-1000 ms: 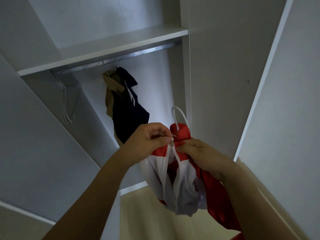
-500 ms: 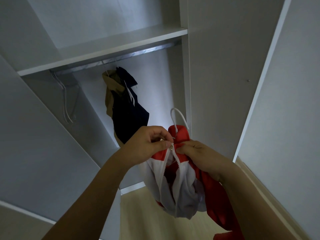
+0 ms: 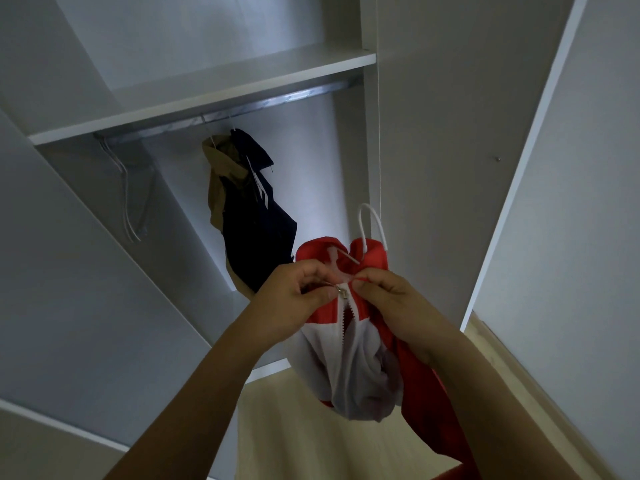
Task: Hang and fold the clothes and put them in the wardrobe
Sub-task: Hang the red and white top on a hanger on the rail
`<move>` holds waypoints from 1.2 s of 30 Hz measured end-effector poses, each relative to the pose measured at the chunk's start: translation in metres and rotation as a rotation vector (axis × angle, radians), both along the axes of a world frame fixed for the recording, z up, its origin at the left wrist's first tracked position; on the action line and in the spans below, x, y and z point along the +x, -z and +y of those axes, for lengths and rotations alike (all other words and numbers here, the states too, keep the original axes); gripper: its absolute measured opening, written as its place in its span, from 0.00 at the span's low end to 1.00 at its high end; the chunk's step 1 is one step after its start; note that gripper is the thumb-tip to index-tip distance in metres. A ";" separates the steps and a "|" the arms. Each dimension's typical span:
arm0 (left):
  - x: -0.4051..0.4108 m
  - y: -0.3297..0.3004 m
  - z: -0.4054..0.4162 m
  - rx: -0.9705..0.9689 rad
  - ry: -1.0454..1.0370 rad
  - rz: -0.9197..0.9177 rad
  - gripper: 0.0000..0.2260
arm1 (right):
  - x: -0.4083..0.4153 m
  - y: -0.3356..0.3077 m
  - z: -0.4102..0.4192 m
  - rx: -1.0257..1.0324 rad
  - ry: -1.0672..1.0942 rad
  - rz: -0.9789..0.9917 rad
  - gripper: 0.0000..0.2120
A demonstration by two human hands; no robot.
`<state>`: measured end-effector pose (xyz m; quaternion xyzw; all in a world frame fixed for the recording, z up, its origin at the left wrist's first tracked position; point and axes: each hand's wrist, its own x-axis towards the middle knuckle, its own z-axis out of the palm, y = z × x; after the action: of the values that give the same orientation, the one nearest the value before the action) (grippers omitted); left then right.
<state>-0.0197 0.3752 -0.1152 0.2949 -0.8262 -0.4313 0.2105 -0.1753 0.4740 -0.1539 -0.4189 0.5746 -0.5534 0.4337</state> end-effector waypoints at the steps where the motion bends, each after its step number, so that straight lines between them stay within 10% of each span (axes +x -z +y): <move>1: 0.000 0.000 0.001 -0.009 0.010 -0.004 0.06 | 0.001 0.002 -0.001 -0.018 0.034 0.000 0.11; 6: -0.004 0.004 0.002 -0.193 -0.055 -0.046 0.05 | 0.008 0.007 -0.006 -0.051 0.160 -0.023 0.11; 11: -0.005 0.011 0.007 -0.981 -0.125 -0.059 0.10 | 0.007 0.005 -0.014 -0.084 0.237 -0.124 0.11; 21: 0.003 0.023 0.030 -1.121 0.115 -0.285 0.03 | 0.013 0.019 -0.022 0.031 0.380 -0.061 0.07; 31: 0.010 0.040 0.041 -0.935 0.394 -0.360 0.04 | 0.002 0.006 -0.025 -0.089 0.568 -0.211 0.10; 36: 0.007 0.057 0.027 -0.174 0.130 -0.006 0.11 | -0.026 -0.014 -0.016 -0.103 0.438 -0.358 0.13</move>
<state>-0.0129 0.4025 -0.1723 0.2227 -0.8786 -0.3696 0.2045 -0.2014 0.4582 -0.1394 -0.2017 0.5369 -0.7275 0.3766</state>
